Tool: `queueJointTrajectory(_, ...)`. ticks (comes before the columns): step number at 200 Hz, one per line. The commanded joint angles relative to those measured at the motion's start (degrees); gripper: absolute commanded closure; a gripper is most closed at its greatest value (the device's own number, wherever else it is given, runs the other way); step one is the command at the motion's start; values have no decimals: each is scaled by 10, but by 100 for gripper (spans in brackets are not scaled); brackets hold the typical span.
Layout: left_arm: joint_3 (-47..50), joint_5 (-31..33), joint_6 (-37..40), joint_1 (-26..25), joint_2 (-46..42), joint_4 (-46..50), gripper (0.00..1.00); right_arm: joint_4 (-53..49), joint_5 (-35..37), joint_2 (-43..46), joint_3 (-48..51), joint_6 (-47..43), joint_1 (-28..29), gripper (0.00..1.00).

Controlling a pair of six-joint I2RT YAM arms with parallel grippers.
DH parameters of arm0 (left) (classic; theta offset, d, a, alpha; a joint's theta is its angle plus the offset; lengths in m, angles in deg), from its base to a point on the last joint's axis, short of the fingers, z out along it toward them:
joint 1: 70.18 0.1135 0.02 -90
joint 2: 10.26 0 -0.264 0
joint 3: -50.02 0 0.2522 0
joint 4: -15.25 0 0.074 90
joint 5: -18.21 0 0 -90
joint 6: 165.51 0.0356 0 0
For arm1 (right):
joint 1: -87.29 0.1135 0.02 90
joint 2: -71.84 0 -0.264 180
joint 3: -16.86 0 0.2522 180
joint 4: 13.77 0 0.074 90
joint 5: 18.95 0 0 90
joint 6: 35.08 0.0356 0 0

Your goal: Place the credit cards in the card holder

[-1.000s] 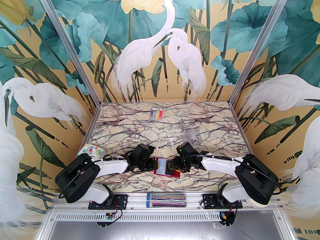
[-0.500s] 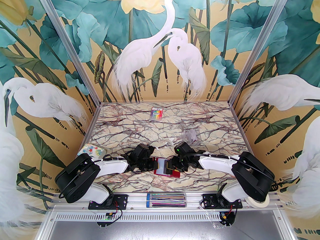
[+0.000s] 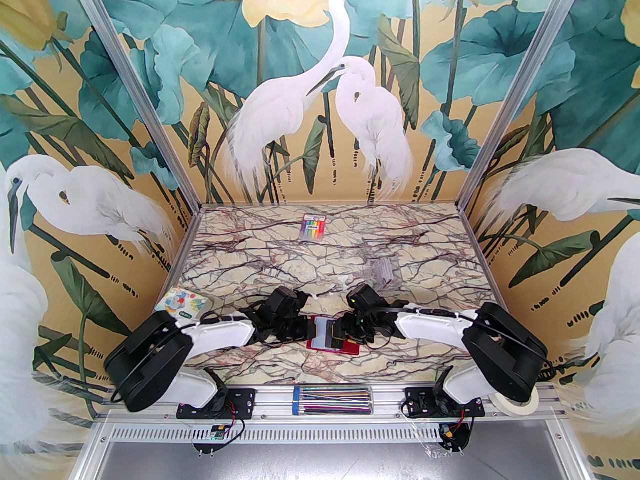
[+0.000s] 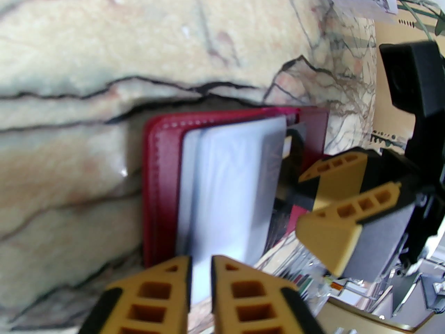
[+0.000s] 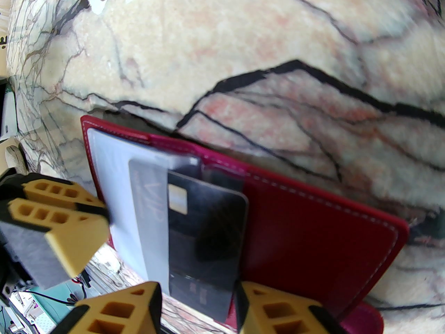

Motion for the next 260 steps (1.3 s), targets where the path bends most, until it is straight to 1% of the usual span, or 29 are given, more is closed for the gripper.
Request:
queueJointTrajectory(1, -23, 37, 22, -2, -35, 71, 78, -27, 23, 0, -10, -4, 3, 59)
queueJointTrajectory(15, -29, 47, 28, -2, -40, 87, 79, -27, 24, 0, -9, -4, 2, 59)
queueJointTrajectory(33, -29, 54, 34, -2, -32, 91, 84, -30, 24, 1, -9, -4, 3, 59)
queueJointTrajectory(51, -31, 50, 36, -2, -10, 83, 89, -35, 28, 2, -12, -7, 2, 59)
queueJointTrajectory(88, -32, 47, 34, -2, 16, 62, 93, -40, 29, -1, -18, -11, 2, 58)
queueJointTrajectory(159, -15, 21, 21, -3, 42, 21, 97, -57, 32, -27, -45, -28, 3, 58)
queueJointTrajectory(210, -9, 17, 14, -11, 54, 7, 98, -63, 31, -45, -68, -31, 3, 59)
queueJointTrajectory(260, -7, 17, 10, -17, 54, 1, 98, -68, 28, -40, -72, -30, 3, 59)
